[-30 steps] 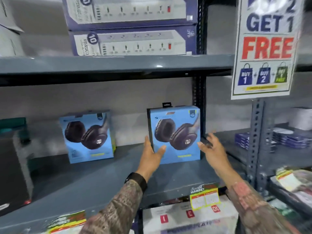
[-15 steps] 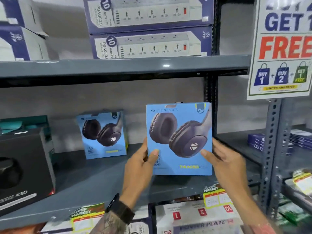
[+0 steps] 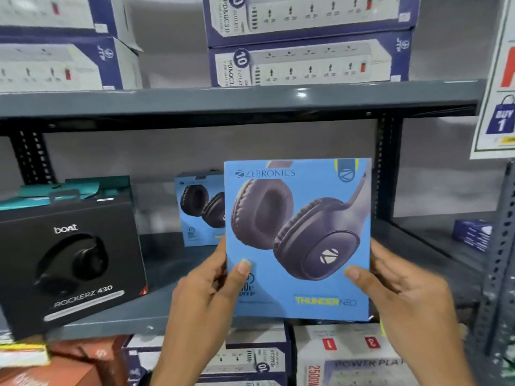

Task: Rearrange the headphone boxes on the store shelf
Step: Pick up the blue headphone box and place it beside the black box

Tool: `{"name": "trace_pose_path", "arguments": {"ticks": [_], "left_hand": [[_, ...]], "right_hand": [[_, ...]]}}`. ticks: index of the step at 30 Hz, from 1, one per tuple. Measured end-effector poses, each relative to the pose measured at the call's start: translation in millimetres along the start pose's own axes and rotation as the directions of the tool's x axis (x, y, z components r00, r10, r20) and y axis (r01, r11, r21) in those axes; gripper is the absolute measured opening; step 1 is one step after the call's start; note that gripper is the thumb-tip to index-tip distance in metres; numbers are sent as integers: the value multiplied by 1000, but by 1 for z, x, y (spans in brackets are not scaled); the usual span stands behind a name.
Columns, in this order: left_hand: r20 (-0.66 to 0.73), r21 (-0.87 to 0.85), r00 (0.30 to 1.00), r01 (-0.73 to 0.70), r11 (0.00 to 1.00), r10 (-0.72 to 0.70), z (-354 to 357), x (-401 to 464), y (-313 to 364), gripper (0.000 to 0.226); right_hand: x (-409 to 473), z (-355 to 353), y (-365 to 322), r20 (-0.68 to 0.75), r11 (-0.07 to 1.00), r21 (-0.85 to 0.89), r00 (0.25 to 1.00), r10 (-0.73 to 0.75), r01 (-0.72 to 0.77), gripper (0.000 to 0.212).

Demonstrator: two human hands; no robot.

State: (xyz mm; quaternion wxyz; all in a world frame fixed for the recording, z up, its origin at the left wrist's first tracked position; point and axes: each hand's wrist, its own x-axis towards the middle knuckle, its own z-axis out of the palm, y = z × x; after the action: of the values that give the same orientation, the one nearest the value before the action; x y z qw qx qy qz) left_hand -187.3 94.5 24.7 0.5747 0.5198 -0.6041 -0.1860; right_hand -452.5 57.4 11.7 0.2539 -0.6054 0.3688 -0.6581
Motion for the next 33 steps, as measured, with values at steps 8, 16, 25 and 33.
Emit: {"name": "trace_pose_path", "arguments": {"ticks": [8,16,25,33], "left_hand": [[-17,-95,985,169,981,-171,-39,72,-78,47],[-145,-236,940,271,933,-309,-58,151,-134,48],[-136,-213,916,344,914,-377,-49,170,-155,47],[-142,-286,937,270,920,-319,-50,74,-112,46]], "right_hand": [[64,128,62,176,992,-94,980,97,-82,26],[110,231,108,148,967,-110,959,243,-229,10],[117,240,121,160,965,-123,955,251,-233,16],[89,231,84,-79,973,-36,971,226,-229,28]]}}
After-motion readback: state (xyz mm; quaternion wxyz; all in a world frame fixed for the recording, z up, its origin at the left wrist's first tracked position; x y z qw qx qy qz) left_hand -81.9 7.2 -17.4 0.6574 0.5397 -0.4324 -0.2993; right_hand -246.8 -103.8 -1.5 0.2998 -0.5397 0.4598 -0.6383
